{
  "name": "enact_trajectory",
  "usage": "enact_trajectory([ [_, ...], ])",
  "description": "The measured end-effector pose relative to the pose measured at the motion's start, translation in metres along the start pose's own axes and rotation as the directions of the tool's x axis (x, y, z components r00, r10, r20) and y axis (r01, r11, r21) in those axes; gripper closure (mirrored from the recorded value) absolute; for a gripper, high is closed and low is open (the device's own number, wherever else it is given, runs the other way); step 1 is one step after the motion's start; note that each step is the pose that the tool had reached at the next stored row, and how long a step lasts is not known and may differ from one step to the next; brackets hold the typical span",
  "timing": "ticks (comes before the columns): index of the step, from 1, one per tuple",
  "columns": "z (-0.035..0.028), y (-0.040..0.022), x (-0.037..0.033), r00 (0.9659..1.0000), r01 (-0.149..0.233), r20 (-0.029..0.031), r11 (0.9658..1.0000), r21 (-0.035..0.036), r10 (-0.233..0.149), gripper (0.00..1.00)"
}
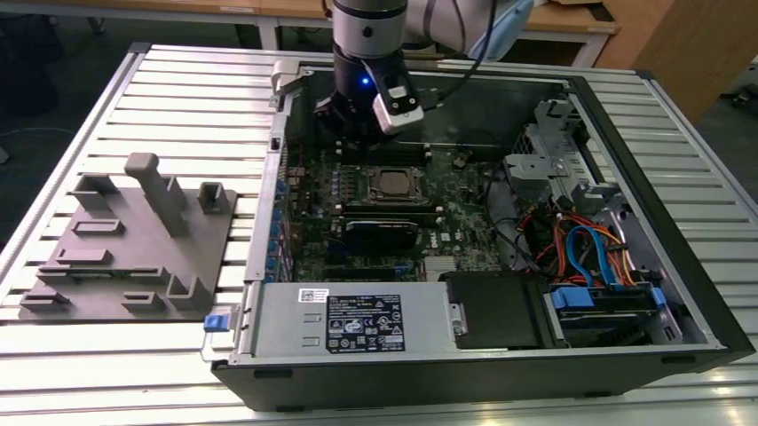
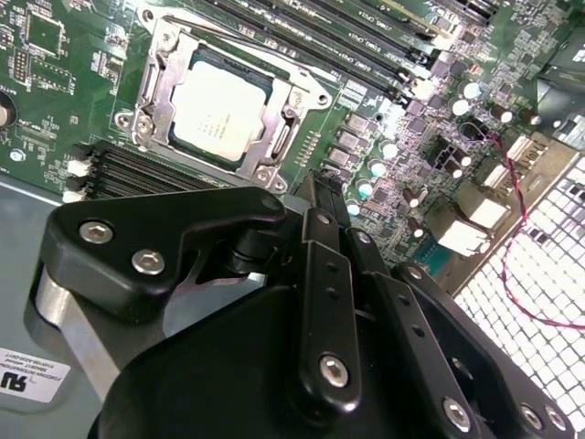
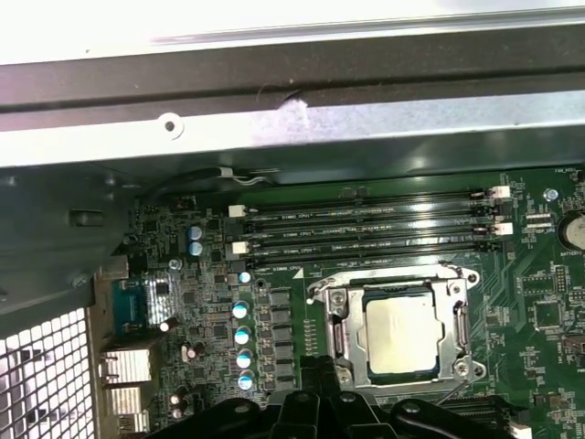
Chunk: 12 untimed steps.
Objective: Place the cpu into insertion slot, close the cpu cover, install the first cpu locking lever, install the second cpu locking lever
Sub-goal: 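Install the first cpu locking lever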
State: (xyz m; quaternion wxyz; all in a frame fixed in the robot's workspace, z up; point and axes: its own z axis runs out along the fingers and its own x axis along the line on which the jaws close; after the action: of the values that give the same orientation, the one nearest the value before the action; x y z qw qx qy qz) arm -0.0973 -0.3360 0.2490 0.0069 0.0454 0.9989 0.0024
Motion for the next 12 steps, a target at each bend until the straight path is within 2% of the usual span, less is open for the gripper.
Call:
enact_trajectory([
  [4, 0.0, -0.0001, 0.0036, 1.0, 0.003, 0.0004, 1.0, -0.0001, -0.003, 0.9],
  [8, -0.0014, -0.0003, 0.0061, 1.0, 0.005, 0.0067, 1.0, -0.0008, -0.005, 0.9],
  [12, -0.0019, 0.0, 0.007, 0.9999, 0.01, 0.0074, 0.9999, -0.0032, -0.01, 0.9],
])
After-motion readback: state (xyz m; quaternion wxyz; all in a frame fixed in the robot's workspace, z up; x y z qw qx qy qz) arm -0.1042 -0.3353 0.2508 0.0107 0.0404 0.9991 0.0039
